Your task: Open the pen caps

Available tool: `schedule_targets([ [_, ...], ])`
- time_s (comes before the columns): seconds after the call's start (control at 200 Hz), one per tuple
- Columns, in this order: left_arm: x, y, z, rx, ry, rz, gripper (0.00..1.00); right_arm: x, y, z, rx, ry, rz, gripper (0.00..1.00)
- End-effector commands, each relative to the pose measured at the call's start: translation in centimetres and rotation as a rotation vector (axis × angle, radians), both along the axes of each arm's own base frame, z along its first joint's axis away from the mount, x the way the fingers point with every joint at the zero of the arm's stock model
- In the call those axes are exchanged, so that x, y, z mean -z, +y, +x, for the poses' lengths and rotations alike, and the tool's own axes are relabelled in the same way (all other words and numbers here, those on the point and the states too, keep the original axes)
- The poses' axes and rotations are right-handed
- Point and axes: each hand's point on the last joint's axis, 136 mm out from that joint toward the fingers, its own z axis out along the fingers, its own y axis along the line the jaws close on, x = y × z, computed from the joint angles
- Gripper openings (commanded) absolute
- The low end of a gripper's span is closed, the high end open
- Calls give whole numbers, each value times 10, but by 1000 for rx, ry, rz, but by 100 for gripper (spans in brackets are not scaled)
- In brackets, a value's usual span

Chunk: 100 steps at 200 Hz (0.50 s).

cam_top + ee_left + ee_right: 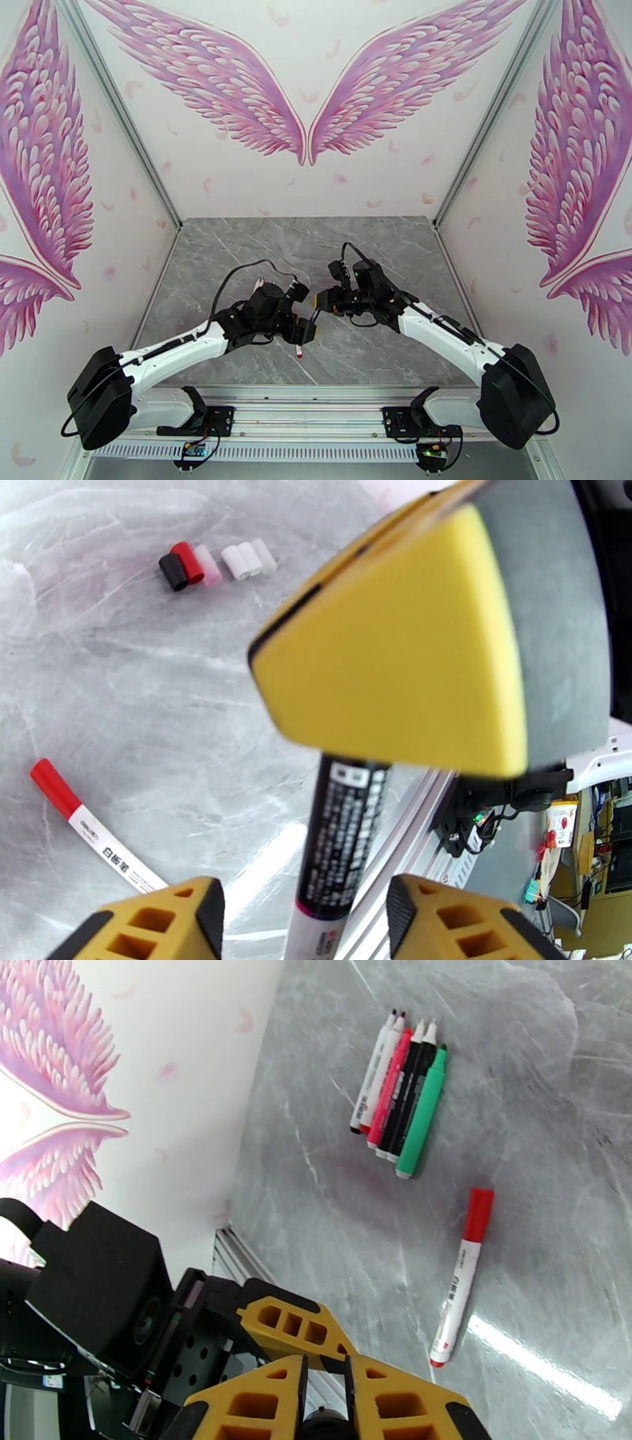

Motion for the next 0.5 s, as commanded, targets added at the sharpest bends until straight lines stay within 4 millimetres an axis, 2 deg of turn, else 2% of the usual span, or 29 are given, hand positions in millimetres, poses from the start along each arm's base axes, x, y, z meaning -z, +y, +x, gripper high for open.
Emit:
schedule_targets([
  [0.0,-18,-4,2,-12,-5,-87,57,-21,7,-2,-8,-21,75,15],
  [0.16,-26,-7,2,-10,-8,-127,50,-26,5,-2,6,-30,90,15],
  [0.25,-26,-7,2,-8,-8,-137,42,-28,4,-2,19,-37,98,15],
  [0.495,-24,-2,5,-13,-27,-106,8,-33,2,-3,23,-54,110,13],
])
